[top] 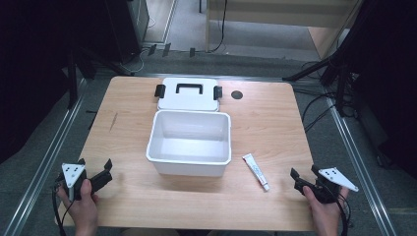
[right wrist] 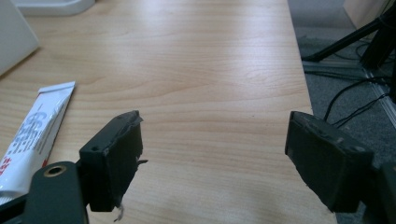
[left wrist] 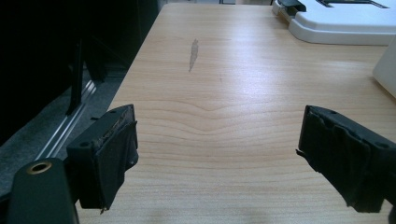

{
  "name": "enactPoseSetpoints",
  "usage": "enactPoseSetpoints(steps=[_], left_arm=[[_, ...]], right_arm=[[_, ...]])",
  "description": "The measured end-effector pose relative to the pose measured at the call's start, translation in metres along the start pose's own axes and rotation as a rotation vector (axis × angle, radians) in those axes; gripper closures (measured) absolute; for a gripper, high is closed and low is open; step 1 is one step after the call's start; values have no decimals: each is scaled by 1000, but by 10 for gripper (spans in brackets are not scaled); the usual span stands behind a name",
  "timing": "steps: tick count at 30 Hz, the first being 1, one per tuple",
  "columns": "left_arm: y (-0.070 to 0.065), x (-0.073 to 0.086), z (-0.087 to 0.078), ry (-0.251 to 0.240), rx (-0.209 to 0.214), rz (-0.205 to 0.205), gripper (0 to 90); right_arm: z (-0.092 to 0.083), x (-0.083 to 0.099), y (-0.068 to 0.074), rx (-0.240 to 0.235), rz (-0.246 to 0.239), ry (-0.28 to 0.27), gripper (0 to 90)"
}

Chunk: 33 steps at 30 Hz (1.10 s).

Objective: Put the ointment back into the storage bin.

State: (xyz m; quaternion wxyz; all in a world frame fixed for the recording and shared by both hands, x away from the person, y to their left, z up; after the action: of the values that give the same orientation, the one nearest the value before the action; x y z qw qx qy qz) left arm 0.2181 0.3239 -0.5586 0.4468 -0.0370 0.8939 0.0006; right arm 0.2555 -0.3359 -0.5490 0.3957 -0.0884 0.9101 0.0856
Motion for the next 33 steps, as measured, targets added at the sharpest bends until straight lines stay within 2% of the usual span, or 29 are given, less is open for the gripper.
enactPoseSetpoints(steps=[2, 7, 9, 10, 13, 14, 15, 16, 17, 19, 20, 23, 26, 28, 30, 33], left_arm=[[0, 0, 0, 2, 1, -2, 124], [0, 0, 0, 2, 2, -2, 124], [0, 0, 0, -1, 6, -6, 124], [1, 0, 0, -2, 6, -8, 124], [1, 0, 0, -2, 7, -9, 124], [1, 0, 0, -1, 7, -9, 124], [1, 0, 0, -2, 8, -10, 124], [1, 0, 0, -1, 8, -9, 124], [1, 0, 0, 0, 8, -12, 124], [1, 0, 0, 2, 8, -12, 125], [1, 0, 1, 3, 8, -13, 125], [1, 0, 1, 8, 7, -14, 125], [1, 0, 1, 8, 9, -12, 125], [1, 0, 1, 7, 9, -14, 125], [1, 0, 1, 7, 10, -14, 124], [1, -1, 1, 9, 11, -14, 124]], right_arm=[[-1, -1, 1, -1, -8, 18, 203], [-9, -14, 5, -52, -78, 162, 211], [-12, -18, 7, -56, -100, 212, 217], [-13, -22, 10, -64, -126, 294, 218], [-12, -27, 20, -76, -184, 424, 208], [-12, -27, 20, -76, -184, 424, 208], [-12, -31, 27, -79, -227, 508, 214], [-12, -31, 27, -79, -227, 508, 214], [-11, -36, 36, -82, -281, 609, 216], [-10, -40, 45, -70, -326, 685, 217], [-10, -40, 45, -70, -326, 685, 217], [-6, -45, 60, -41, -385, 825, 208], [1, -54, 75, 14, -434, 926, 255], [2, -56, 77, 10, -435, 933, 265], [7, -63, 86, -25, -443, 969, 340], [10, -66, 90, -36, -443, 977, 348]])
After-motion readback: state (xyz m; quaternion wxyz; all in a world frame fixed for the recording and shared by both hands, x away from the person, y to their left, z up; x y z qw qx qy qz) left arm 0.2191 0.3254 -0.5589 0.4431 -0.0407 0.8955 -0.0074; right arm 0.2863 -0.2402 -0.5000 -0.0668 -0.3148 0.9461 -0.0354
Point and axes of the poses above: each handheld gripper's, and its own axes: z roughly forward along the jaws, x roughly out of its underside, y roughly to its left, the point moved 2 cm from there along z, roughly forward along the jaws, and after that the axes turned 14 degrees about y, right-handed, at the moved point
